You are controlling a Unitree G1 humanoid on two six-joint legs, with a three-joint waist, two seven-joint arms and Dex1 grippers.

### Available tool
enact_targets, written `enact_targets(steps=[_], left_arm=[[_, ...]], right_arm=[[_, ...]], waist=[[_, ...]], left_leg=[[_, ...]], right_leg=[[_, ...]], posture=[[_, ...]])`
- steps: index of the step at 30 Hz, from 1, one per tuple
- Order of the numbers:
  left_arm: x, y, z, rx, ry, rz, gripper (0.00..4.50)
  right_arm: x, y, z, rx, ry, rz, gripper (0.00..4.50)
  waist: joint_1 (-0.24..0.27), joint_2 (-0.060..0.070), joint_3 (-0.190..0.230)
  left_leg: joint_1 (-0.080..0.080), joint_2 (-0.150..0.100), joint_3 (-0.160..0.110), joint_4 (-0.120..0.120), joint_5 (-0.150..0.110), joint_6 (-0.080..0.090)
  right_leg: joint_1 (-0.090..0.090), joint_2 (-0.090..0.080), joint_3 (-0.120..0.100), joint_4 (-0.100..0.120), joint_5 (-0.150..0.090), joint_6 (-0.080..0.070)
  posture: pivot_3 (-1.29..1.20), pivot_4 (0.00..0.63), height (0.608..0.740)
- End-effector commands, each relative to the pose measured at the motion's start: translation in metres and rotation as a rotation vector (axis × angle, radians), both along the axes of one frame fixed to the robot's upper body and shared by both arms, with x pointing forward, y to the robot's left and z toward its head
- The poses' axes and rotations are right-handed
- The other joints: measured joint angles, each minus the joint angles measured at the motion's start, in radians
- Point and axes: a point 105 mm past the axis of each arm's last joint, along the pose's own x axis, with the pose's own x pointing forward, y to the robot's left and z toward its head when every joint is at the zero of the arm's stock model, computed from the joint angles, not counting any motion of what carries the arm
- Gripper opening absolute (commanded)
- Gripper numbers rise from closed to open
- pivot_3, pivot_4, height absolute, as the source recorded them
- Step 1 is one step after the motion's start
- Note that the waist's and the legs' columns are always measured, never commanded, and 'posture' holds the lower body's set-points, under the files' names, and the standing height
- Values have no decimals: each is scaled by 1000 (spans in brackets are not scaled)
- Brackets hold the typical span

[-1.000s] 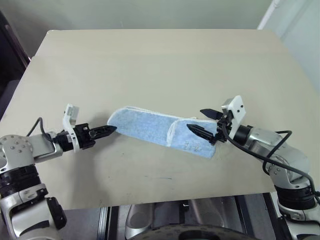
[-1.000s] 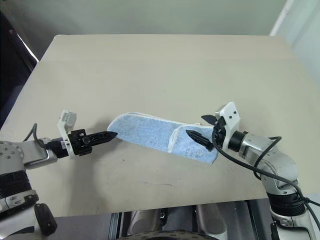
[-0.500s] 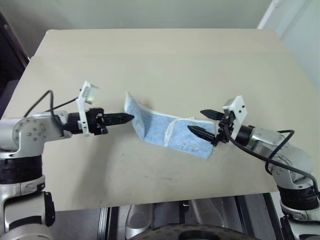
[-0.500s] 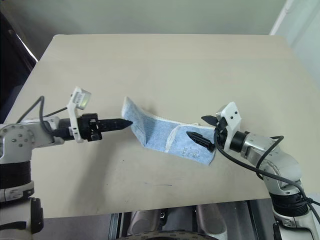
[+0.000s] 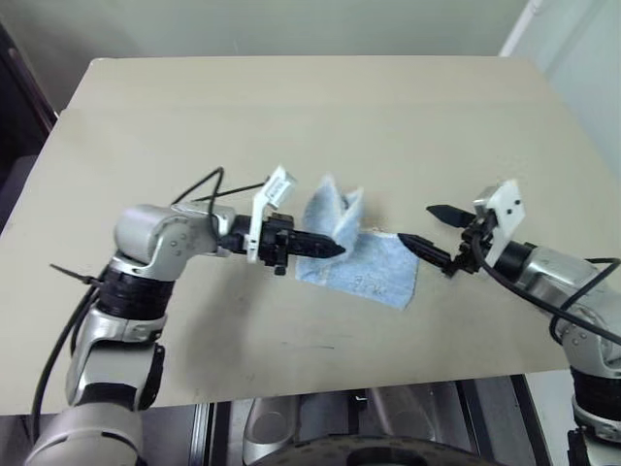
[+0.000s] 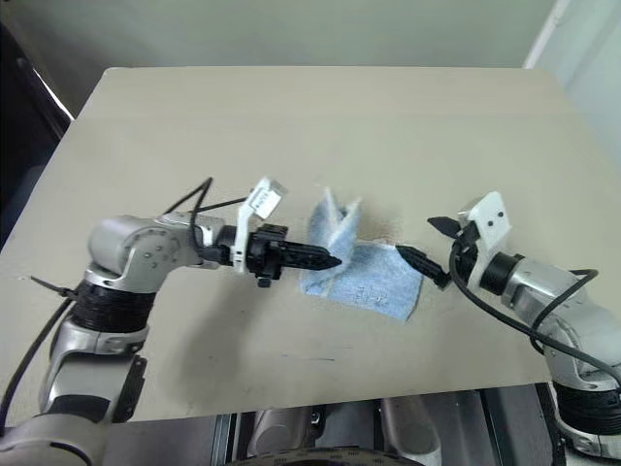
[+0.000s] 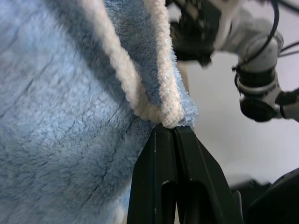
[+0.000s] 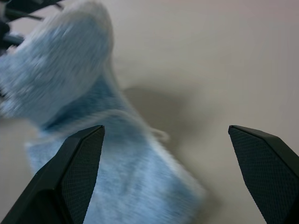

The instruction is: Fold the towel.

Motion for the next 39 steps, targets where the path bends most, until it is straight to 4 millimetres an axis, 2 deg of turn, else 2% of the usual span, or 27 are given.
enact_targets(steps=[1, 6, 12, 23, 26, 32, 34, 37, 39], left_arm=[[0, -16, -7, 34, -13, -46, 23], [-6, -31, -6, 4, 5, -109, 23], [-5, -41, -8, -16, 3, -122, 23], [-8, -50, -13, -21, -5, -149, 23], [-10, -51, -21, 11, -46, -170, 613], [-8, -49, -16, -13, -63, -158, 2667], [-3, -49, -7, -46, -130, -125, 3297], [5, -48, 22, -182, -167, -61, 4338], [9, -42, 37, -228, -228, -25, 4338]], right_arm=[[2, -16, 19, -11, -73, -53, 4500], [0, -23, 23, -27, -83, -77, 4500], [-3, -20, 19, -25, -80, -84, 4500], [-1, -18, 15, -30, -78, -94, 4500], [1, -18, 15, -32, -80, -95, 4500], [1, -16, 15, -34, -85, -95, 4500], [1, -17, 16, -32, -88, -97, 4500], [0, -14, 19, -11, -94, -87, 4500], [-2, -9, 22, 12, -95, -68, 4500]], waist=[[1, 0, 0], [0, 0, 0], [2, 0, 0], [6, 0, 0], [6, 0, 0], [6, 0, 0], [6, 0, 0], [6, 0, 0], [6, 0, 0]], left_leg=[[0, 0, 0, 0, 0, 0], [1, 0, 0, 0, 1, 1], [2, 0, 0, 1, 2, 2], [2, 0, 0, 1, 2, 2], [2, 0, 0, 1, 2, 2], [2, 0, 0, 1, 2, 3], [2, 0, 0, 1, 2, 3], [2, 0, 0, 1, 2, 3], [2, 0, 1, 1, 2, 3]], right_leg=[[1, 0, 0, 0, 0, 2], [2, 0, 0, -1, 0, 6], [4, 0, 0, -1, 0, 7], [5, 0, 0, -3, 1, 9], [5, 0, 0, -3, 1, 9], [5, 0, 0, -3, 1, 10], [5, 0, 0, -3, 1, 10], [5, 0, 0, -3, 1, 10], [5, 0, 0, -3, 1, 11]], posture=[[0, 150, 703], [0, 150, 703], [0, 150, 703], [0, 150, 703], [0, 150, 703], [0, 150, 703], [0, 150, 703], [0, 150, 703], [0, 150, 703]])
